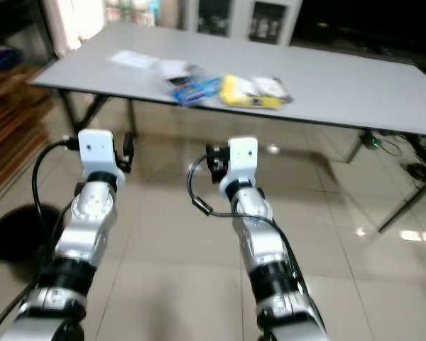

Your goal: Picking trash to rubbish bin

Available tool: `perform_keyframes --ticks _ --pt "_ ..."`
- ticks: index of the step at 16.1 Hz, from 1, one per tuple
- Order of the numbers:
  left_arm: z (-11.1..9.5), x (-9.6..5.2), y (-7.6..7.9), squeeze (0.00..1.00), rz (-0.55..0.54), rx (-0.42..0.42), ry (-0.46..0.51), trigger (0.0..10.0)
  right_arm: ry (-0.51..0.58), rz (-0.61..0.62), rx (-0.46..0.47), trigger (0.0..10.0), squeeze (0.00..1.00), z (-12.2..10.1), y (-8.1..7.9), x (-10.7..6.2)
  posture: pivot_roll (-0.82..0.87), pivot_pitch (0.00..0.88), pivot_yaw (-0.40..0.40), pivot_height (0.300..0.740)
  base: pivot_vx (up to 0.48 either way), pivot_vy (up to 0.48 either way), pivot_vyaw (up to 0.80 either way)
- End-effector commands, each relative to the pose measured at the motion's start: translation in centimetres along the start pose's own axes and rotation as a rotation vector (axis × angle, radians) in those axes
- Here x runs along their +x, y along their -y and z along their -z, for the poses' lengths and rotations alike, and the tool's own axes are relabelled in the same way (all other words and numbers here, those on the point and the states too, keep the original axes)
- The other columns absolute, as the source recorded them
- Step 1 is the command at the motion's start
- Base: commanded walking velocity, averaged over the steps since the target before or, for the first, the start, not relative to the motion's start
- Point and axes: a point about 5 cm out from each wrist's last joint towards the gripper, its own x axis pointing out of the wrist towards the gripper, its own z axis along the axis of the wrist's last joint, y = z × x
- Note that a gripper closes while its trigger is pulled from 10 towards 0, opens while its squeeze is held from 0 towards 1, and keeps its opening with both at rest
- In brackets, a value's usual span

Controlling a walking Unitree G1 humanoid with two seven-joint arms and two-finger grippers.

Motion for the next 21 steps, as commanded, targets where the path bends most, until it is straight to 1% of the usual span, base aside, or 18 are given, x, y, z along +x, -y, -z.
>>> perform_keyframes --ticks 1,4,5,21 --pt "-0.38 0.06 1.2 0.0 0.041 0.0 0.008 10.0 0.031 0.026 -0.019 10.0 0.0 -0.67 0.87 -0.03 0.02 0.012 -0.095 0.74 0.39 0.0 0.0" --pt "-0.39 0.08 1.19 0.0 0.041 0.002 0.009 10.0 0.027 0.03 0.004 10.0 0.0 -0.57 0.84 -0.02 0.02 0.01 -0.094 0.74 0.39 0.0 0.0" --pt "-0.47 0.09 1.28 1.0 0.048 -0.006 0.013 10.0 0.027 0.029 0.003 10.0 0.0 -0.59 0.83 0.01 0.02 0.01 -0.093 0.74 0.416 0.0 0.0" --pt "-0.5 0.21 1.3 1.0 0.046 0.004 0.007 10.0 0.021 0.017 0.002 10.0 0.0 -0.47 0.65 0.0 0.02 0.012 -0.093 0.74 0.428 0.0 0.0"
